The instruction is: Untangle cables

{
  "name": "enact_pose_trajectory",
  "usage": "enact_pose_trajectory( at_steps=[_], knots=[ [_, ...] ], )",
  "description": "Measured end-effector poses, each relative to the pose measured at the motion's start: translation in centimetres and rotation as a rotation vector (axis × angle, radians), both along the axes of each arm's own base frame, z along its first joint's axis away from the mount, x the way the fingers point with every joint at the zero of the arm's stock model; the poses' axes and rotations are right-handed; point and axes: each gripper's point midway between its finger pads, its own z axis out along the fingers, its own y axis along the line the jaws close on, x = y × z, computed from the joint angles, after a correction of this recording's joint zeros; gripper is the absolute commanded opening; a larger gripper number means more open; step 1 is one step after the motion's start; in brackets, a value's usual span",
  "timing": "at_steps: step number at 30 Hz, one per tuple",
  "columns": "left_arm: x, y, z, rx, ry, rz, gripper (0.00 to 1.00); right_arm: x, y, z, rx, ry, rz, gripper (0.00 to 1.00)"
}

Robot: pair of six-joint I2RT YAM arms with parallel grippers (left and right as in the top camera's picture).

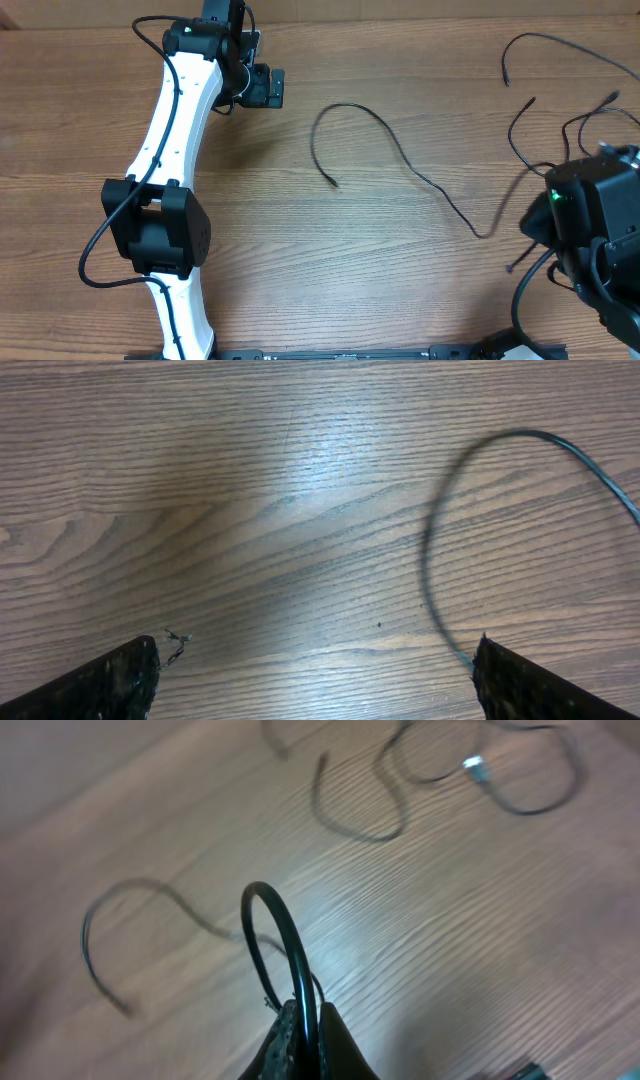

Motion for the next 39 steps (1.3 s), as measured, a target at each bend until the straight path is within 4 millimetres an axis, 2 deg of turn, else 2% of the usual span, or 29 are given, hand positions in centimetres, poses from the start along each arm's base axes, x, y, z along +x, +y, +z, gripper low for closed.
enact_pose_trajectory(
  at_steps=[8, 18, 20, 26, 33, 39],
  knots=[
    [0.0, 0.0, 0.0, 0.0, 0.0, 0.0, 1.0, -0.3, -3.9, 1.0, -0.033, -0.078, -0.254, 0.04],
    [0.0, 0.0, 0.0, 0.0, 0.0, 0.0, 1.0, -2.7, -10.1, 2.0, -0.136, -0.105, -0.585, 0.04],
    [0.0, 0.0, 0.0, 0.0, 0.0, 0.0, 1.0, -3.1, -11.3, 2.3, -0.169, -0.106, -0.65, 0.08],
    [0.0, 0.0, 0.0, 0.0, 0.0, 0.0, 1.0, -2.7, -14.7, 2.7, -0.233, -0.113, -0.824, 0.1],
    [0.0, 0.0, 0.0, 0.0, 0.0, 0.0, 1.0, -1.2, -19.4, 0.0, -0.249, 0.01, -0.985, 0.08],
    [0.0, 0.0, 0.0, 0.0, 0.0, 0.0, 1.0, 1.4, -24.5, -3.9, -0.18, 0.086, -1.05, 0.04]
  ],
)
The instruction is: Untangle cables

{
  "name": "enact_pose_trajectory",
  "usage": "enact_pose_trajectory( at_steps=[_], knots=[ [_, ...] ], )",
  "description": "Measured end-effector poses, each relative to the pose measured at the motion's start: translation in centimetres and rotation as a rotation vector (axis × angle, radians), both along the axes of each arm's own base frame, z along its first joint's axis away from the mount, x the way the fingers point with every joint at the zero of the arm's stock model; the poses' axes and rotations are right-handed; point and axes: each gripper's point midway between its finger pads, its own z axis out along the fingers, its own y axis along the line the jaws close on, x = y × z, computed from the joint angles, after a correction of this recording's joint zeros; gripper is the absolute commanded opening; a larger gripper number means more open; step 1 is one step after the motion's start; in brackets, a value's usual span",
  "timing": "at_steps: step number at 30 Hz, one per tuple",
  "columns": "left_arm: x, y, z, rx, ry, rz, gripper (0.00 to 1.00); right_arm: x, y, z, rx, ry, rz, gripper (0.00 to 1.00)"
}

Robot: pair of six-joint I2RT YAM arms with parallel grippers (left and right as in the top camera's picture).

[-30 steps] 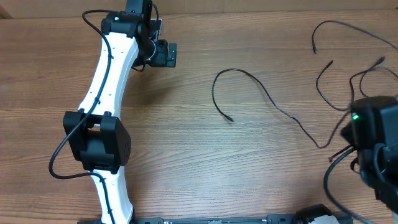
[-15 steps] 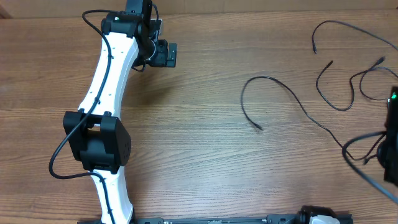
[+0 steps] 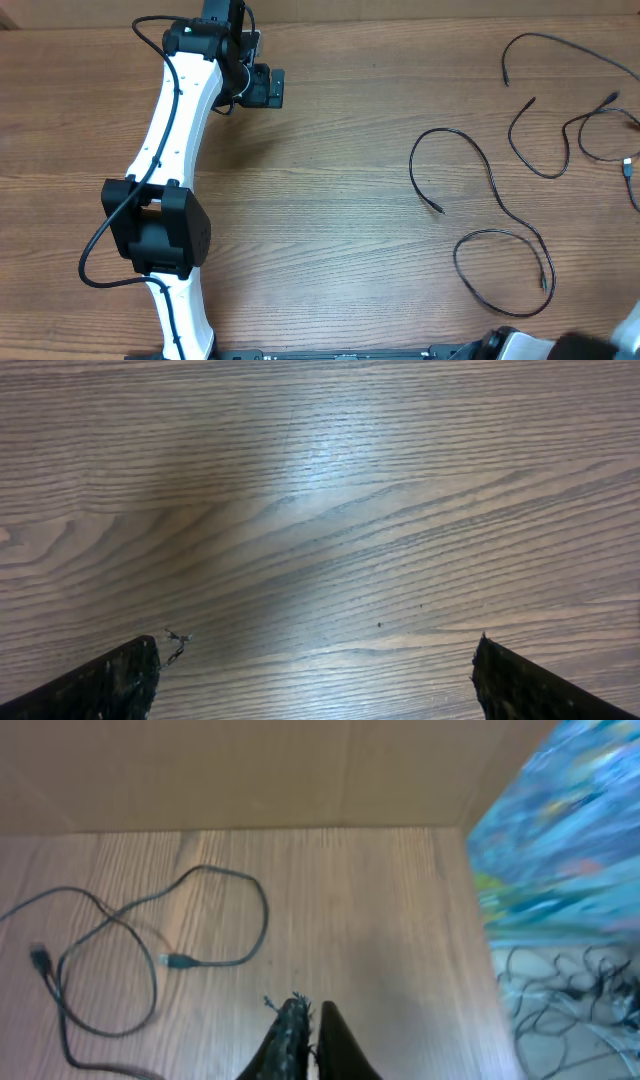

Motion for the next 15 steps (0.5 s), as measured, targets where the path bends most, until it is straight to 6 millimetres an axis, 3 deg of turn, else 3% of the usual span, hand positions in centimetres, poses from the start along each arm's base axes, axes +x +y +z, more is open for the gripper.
enact_pose_trajectory(
  at_steps=[3, 6, 7, 9, 11, 15],
  knots=[
    [0.0, 0.0, 0.0, 0.0, 0.0, 0.0, 1.0, 1.0, -2.0, -2.6, 0.087, 0.007, 0.014, 0.04],
    [0.0, 0.0, 0.0, 0.0, 0.0, 0.0, 0.99, 1.8, -2.5, -5.5, 0.218, 0.036, 0.085, 0.05],
    [0.0, 0.0, 0.0, 0.0, 0.0, 0.0, 0.99, 2.2, -2.3, -6.2, 0.254, 0.046, 0.12, 0.09],
    [0.0, 0.0, 0.0, 0.0, 0.0, 0.0, 1.0, 3.4, -1.4, -7.4, 0.333, 0.06, 0.232, 0.43],
    [0.0, 0.0, 0.0, 0.0, 0.0, 0.0, 1.0, 4.4, -0.1, -8.1, 0.405, 0.061, 0.342, 0.64],
    [0.0, 0.0, 0.0, 0.0, 0.0, 0.0, 1.0, 5.3, 2.7, -9.1, 0.536, 0.082, 0.553, 0.76]
  ],
)
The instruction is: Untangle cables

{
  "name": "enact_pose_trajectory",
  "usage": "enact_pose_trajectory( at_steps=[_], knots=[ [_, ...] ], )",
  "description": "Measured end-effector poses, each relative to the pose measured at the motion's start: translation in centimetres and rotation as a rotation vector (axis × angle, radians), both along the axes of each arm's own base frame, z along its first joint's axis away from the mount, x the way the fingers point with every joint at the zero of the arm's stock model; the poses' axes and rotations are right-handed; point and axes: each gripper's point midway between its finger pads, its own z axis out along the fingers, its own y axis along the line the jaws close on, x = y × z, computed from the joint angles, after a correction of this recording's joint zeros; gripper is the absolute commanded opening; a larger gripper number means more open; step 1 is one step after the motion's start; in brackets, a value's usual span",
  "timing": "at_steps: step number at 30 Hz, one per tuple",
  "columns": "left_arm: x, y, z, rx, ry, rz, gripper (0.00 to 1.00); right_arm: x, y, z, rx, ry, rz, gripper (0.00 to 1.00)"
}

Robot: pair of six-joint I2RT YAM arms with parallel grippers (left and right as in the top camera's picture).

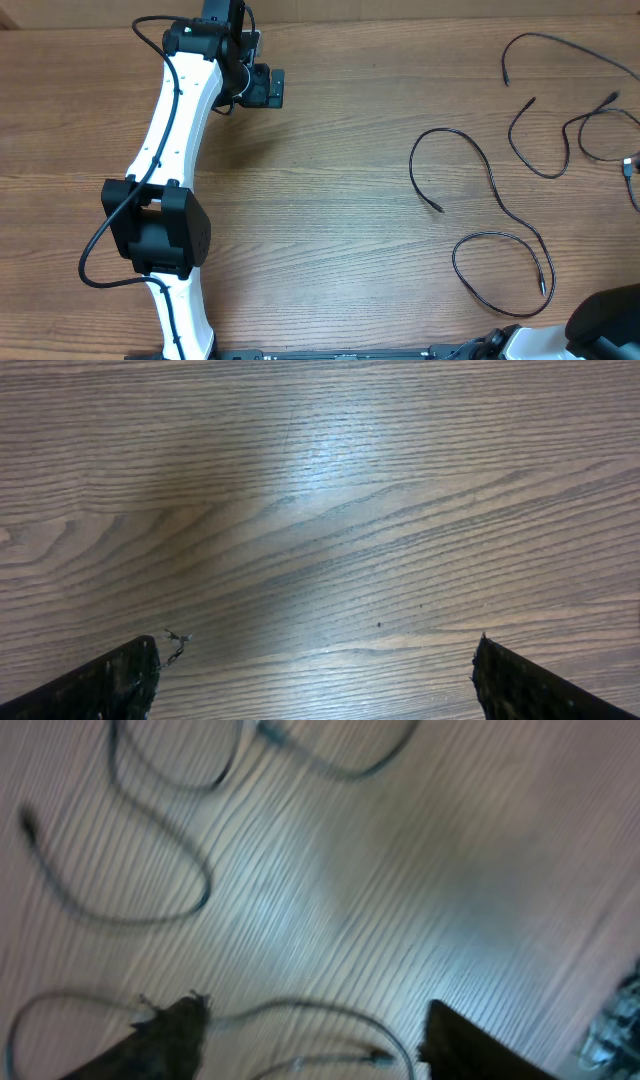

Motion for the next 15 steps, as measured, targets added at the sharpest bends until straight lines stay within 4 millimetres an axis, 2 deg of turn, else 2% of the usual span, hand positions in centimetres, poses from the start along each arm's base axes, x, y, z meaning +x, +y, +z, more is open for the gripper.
enact_pose_trajectory(
  at_steps=[6, 9, 15],
  knots=[
    [0.0, 0.0, 0.0, 0.0, 0.0, 0.0, 0.99, 0.3, 2.4, -2.6, 0.111, 0.013, 0.185, 0.79],
    [0.0, 0.0, 0.0, 0.0, 0.0, 0.0, 1.0, 0.8, 3.8, -4.4, 0.158, 0.008, 0.289, 0.86],
    [0.0, 0.0, 0.0, 0.0, 0.0, 0.0, 0.99, 2.4, 6.7, -8.8, 0.187, 0.002, 0.516, 0.84]
  ],
)
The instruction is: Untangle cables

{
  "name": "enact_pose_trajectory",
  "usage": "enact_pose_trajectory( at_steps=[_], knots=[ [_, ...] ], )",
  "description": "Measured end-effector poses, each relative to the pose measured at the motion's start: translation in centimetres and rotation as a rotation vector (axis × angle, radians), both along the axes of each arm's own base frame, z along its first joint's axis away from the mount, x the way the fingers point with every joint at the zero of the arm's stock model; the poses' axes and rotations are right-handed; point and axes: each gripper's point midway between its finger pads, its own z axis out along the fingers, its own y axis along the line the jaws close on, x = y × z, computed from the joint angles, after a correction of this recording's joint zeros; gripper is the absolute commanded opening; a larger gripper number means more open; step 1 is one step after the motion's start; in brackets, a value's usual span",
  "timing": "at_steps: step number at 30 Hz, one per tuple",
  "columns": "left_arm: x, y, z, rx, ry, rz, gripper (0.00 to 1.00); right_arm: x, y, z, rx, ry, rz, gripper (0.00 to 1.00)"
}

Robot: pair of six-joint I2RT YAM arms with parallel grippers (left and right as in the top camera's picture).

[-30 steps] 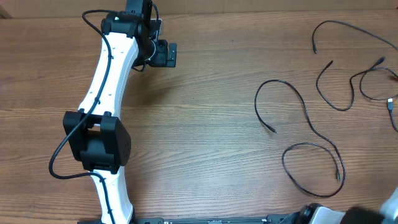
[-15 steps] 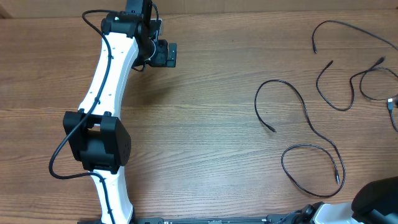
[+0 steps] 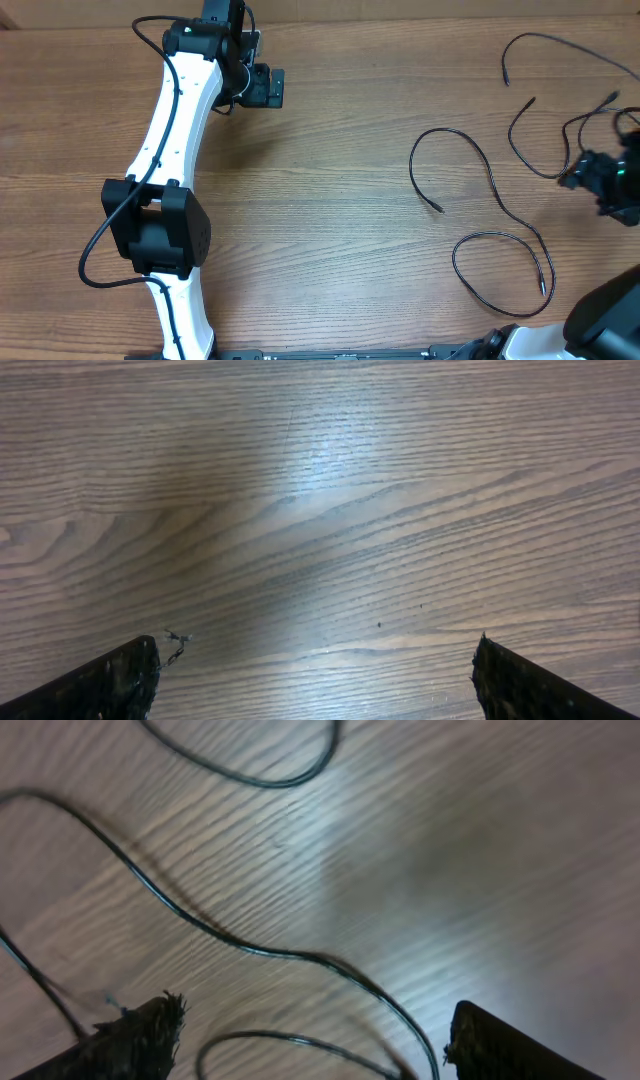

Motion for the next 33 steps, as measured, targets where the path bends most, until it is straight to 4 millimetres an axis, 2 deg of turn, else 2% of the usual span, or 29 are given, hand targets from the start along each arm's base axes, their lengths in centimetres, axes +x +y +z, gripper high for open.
enact_pose_trajectory(
  at_steps=[5, 7, 12, 18, 27, 33],
  knots=[
    [0.0, 0.0, 0.0, 0.0, 0.0, 0.0, 1.0, 0.7, 2.8, -2.4, 0.006, 0.003, 0.187, 0.8],
    [0.0, 0.0, 0.0, 0.0, 0.0, 0.0, 1.0, 1.4, 4.0, -2.6, -0.004, -0.005, 0.28, 0.76],
    [0.0, 0.0, 0.0, 0.0, 0.0, 0.0, 1.0, 3.1, 5.8, -2.4, -0.054, -0.057, 0.514, 0.79],
    [0.0, 0.0, 0.0, 0.0, 0.0, 0.0, 0.99, 4.3, 5.4, -2.8, -0.125, -0.108, 0.638, 0.82],
    [0.0, 0.0, 0.0, 0.0, 0.0, 0.0, 0.99, 2.8, 6.0, -7.6, -0.143, -0.1, 0.733, 0.76],
    [0.0, 0.0, 0.0, 0.0, 0.0, 0.0, 1.0, 3.1, 6.6, -9.0, -0.17, -0.126, 0.765, 0.73]
  ],
)
